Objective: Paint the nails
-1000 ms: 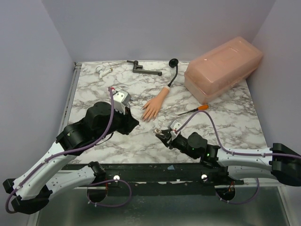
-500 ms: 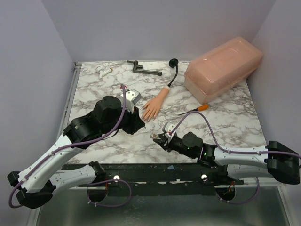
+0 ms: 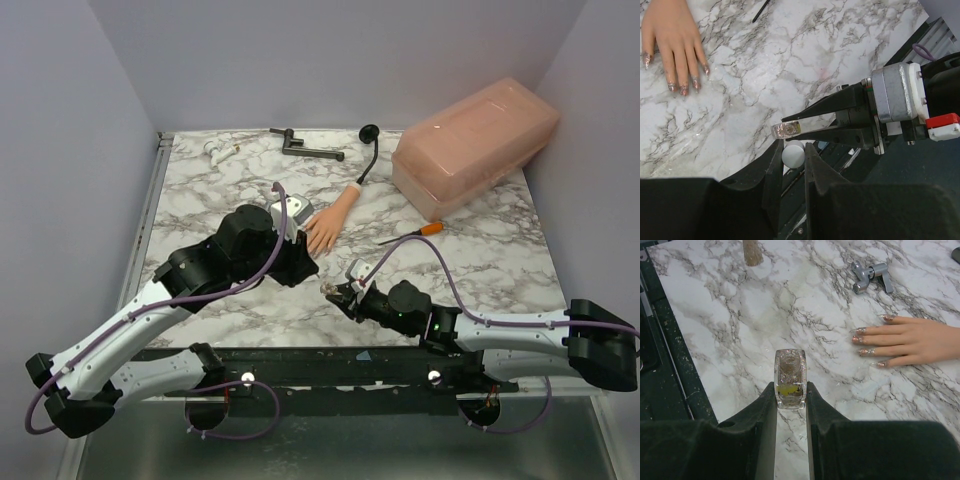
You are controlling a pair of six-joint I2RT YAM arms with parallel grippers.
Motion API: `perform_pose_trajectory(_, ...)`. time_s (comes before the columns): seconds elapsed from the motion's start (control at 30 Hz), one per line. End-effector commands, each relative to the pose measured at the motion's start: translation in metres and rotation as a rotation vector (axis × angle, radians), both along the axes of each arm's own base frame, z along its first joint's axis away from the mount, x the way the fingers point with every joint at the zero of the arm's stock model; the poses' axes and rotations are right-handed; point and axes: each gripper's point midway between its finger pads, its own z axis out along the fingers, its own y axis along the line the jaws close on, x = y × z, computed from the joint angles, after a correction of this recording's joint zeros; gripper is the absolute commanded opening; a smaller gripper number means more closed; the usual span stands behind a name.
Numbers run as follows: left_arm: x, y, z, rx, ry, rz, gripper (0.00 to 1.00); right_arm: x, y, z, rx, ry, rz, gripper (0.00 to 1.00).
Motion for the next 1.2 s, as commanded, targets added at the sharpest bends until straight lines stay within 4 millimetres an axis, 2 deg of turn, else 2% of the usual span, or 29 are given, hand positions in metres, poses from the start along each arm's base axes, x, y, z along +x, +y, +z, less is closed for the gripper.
perform_pose_trajectory(0.0, -0.002, -0.011, 0.001, -0.036, 0.001, -0.029, 0.0, 0.008, 0.004, 0.012, 0.034, -0.006, -0.037, 0.01)
perform_pose_trajectory(0.5, 0.002, -0.025, -0.029, -0.014, 0.033, -0.026, 0.0, 0.009, 0.007, 0.009, 0.021, 0.0, -0.037, 0.01)
perform_pose_trajectory(1.17, 0.012, -0.019, -0.052, 0.041, 0.032, 0.047, 0.0, 0.009, 0.006, 0.008, 0.017, 0.0, -0.038, 0.01)
